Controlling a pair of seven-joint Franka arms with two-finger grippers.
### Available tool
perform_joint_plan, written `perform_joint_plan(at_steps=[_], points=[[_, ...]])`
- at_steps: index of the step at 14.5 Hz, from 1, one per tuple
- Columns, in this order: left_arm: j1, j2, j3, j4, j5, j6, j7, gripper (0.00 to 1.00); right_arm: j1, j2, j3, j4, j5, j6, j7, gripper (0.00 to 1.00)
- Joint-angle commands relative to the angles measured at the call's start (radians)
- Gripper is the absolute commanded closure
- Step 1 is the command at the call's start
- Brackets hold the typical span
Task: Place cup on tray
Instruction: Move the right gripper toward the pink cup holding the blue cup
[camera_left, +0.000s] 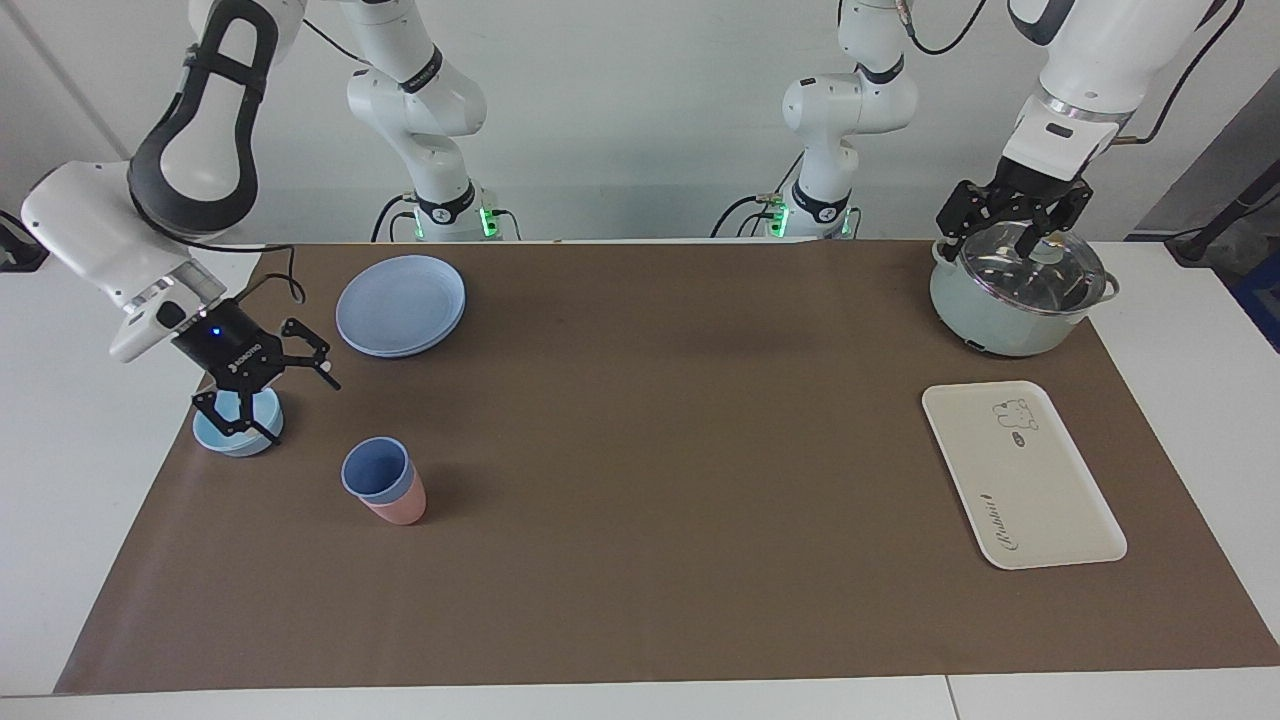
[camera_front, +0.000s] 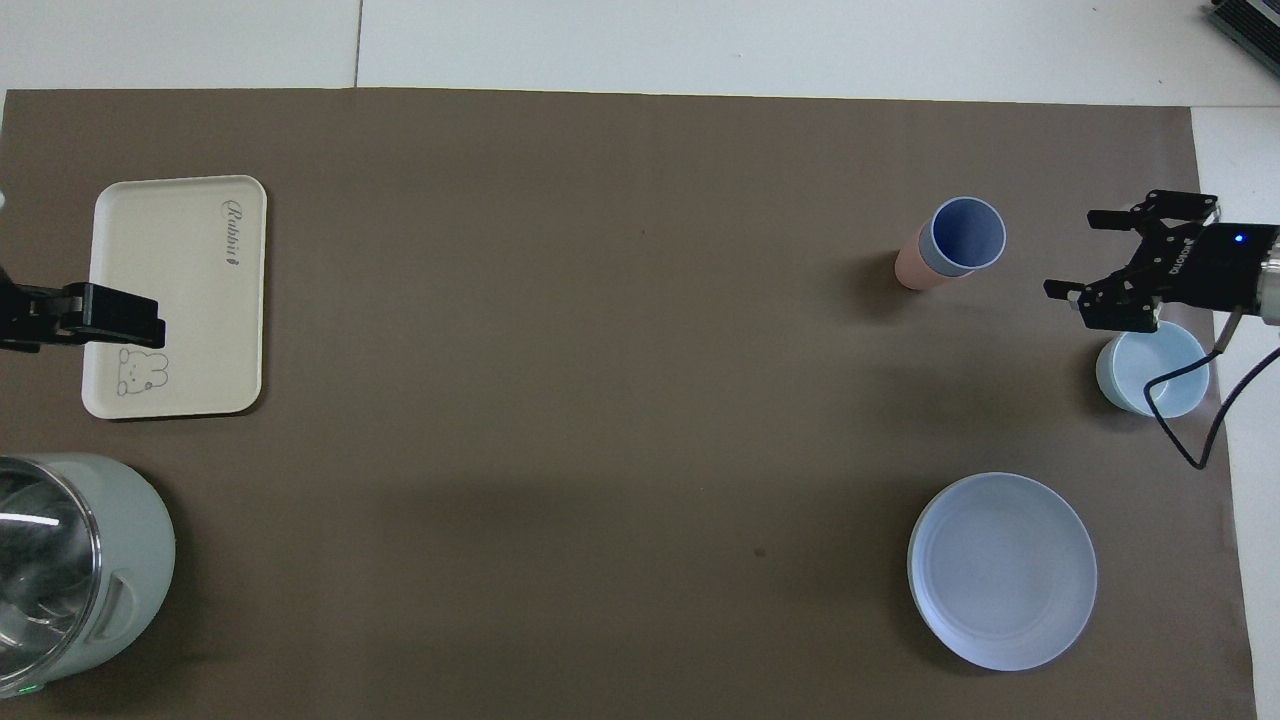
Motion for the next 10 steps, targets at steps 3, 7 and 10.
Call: perform_joint_plan(at_steps=[3, 7, 10], points=[[0.011, -0.017, -0.007, -0.024, -0.007, 0.005, 0.013, 0.00, -0.036, 0.125, 0.010, 0.024, 0.166, -0.003, -0.136, 0.00], [0.012, -0.018, -0.007, -0.024, -0.007, -0.009, 0.007, 0.00, -0.030, 0.225, 0.012, 0.052, 0.341, -0.004, -0.273, 0.00], [0.014, -0.018, -0.005, -0.024, -0.007, -0.015, 0.007, 0.00, -0.016, 0.240, 0.020, 0.050, 0.397, 0.003, -0.328, 0.00]])
